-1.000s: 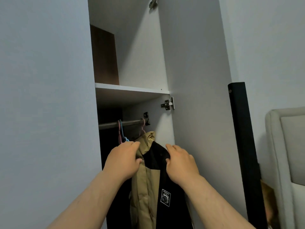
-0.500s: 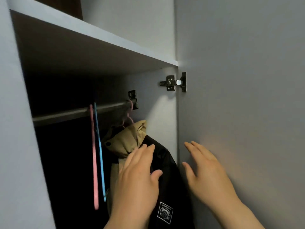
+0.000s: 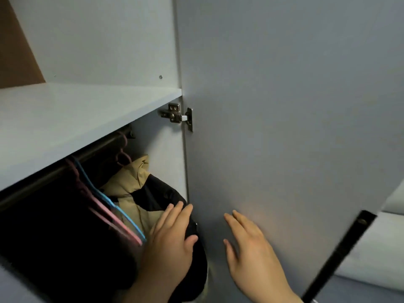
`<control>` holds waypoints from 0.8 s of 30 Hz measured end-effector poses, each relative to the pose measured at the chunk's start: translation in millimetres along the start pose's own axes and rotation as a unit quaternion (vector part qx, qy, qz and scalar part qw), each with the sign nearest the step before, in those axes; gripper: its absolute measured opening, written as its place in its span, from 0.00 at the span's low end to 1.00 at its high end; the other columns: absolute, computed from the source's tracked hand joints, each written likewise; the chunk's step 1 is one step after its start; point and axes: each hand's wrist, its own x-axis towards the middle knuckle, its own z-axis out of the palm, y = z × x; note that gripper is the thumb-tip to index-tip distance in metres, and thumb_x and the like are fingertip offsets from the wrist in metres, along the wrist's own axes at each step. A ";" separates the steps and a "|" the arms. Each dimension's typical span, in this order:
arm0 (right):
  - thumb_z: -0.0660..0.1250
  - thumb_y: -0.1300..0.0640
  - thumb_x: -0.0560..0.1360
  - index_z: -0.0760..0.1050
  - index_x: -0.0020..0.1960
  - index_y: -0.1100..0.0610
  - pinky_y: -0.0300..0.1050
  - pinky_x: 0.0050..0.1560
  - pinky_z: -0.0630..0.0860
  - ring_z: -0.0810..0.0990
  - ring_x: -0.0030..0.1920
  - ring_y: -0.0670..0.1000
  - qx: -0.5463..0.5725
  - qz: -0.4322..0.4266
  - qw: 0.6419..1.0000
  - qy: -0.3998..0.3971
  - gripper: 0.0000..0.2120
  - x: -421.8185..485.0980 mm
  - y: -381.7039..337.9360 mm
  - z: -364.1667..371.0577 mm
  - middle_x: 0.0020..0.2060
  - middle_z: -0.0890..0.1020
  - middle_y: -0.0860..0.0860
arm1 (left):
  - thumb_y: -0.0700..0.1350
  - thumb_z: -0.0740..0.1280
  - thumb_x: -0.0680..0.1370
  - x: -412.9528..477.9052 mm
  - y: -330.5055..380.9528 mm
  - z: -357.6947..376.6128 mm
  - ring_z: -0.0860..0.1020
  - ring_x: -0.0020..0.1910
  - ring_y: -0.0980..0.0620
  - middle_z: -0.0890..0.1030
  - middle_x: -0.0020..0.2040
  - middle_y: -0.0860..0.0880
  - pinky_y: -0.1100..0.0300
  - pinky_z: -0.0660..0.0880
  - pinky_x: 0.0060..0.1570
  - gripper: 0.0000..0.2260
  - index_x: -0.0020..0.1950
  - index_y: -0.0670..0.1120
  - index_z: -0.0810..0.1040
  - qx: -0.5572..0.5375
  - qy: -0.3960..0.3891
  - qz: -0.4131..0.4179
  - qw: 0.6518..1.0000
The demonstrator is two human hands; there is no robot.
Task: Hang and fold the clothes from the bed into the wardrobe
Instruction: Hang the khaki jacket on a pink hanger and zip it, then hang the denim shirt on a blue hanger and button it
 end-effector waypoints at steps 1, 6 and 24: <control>0.71 0.52 0.64 0.76 0.63 0.52 0.46 0.53 0.79 0.82 0.57 0.53 0.000 0.015 1.000 0.007 0.27 -12.7 0.3 -11.9 0.60 0.80 0.51 | 0.48 0.71 0.73 -5.8 4.8 -2.6 0.61 0.75 0.55 0.65 0.73 0.59 0.55 0.63 0.69 0.30 0.73 0.55 0.67 0.004 -0.013 0.007 1.000; 0.71 0.46 0.59 0.77 0.60 0.48 0.35 0.52 0.75 0.84 0.51 0.48 -0.034 0.042 0.998 0.019 0.29 -80.2 7.6 -77.8 0.55 0.83 0.48 | 0.60 0.62 0.68 -30.9 45.4 -17.4 0.72 0.64 0.56 0.79 0.61 0.57 0.54 0.77 0.54 0.26 0.66 0.55 0.70 0.010 -0.043 0.143 0.989; 0.58 0.45 0.77 0.58 0.76 0.43 0.34 0.71 0.57 0.60 0.74 0.43 -0.067 0.397 0.914 0.046 0.28 -303.5 139.4 -189.8 0.75 0.61 0.40 | 0.66 0.57 0.75 -93.5 226.4 95.4 0.71 0.62 0.61 0.77 0.62 0.60 0.72 0.59 0.63 0.23 0.66 0.57 0.72 -0.101 -0.245 0.422 0.867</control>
